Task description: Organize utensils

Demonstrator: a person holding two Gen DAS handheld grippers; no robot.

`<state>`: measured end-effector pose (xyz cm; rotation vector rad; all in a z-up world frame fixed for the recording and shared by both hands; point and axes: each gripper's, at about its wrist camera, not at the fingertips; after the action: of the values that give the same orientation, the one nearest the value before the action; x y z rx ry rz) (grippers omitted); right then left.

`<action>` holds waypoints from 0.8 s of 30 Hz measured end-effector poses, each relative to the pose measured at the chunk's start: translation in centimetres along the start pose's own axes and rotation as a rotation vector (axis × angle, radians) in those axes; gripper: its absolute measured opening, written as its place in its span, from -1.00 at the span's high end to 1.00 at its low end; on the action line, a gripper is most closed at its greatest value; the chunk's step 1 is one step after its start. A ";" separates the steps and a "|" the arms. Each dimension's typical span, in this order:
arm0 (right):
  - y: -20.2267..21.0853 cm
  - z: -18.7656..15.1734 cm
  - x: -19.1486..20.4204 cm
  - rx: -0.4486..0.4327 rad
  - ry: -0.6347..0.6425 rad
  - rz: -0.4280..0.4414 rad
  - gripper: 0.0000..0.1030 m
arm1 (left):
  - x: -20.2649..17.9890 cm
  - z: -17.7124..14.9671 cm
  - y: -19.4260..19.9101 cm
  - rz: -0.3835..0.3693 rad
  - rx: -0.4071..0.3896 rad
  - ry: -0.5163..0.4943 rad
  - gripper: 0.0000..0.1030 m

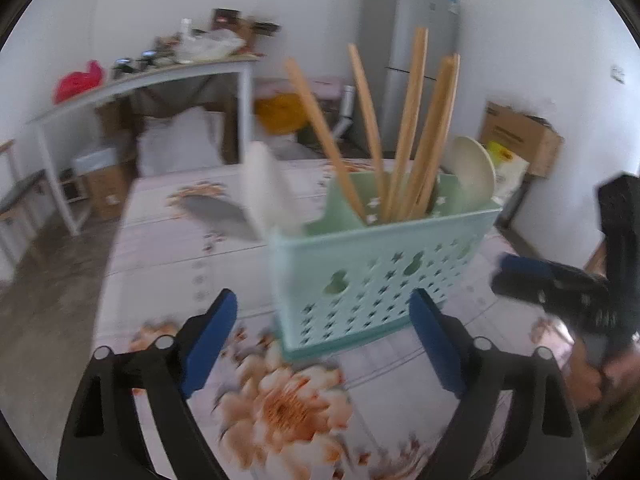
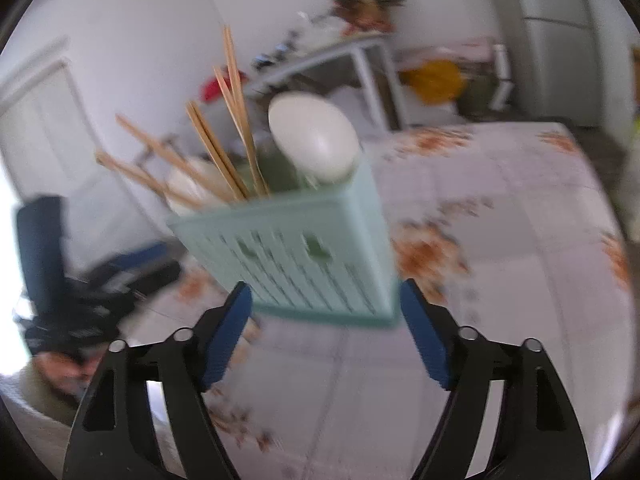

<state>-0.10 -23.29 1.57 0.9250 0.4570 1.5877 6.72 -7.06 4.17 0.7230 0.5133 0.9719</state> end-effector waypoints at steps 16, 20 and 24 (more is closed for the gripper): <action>1.5 -4.7 6.2 -0.033 0.001 -0.394 -0.84 | 0.1 -5.4 6.1 0.320 -0.004 0.208 -0.89; 2.0 -4.5 6.0 -0.033 -0.017 -0.441 -0.84 | -0.4 -5.5 6.0 0.445 0.004 0.185 -0.89; 2.6 -4.4 5.4 -0.043 -0.037 -0.482 -0.84 | -0.6 -5.5 6.0 0.489 0.016 0.169 -0.89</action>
<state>-5.15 -17.86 2.45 0.7412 0.5689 1.1354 -0.65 -3.70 5.05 0.8026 0.5013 1.4967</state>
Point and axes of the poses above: each gripper's, at about its wrist camera, not at the fingertips, and y roughly against the way its jaws point, x to its left, z to its top, and after that the axes turned 10 degrees about x, right-handed
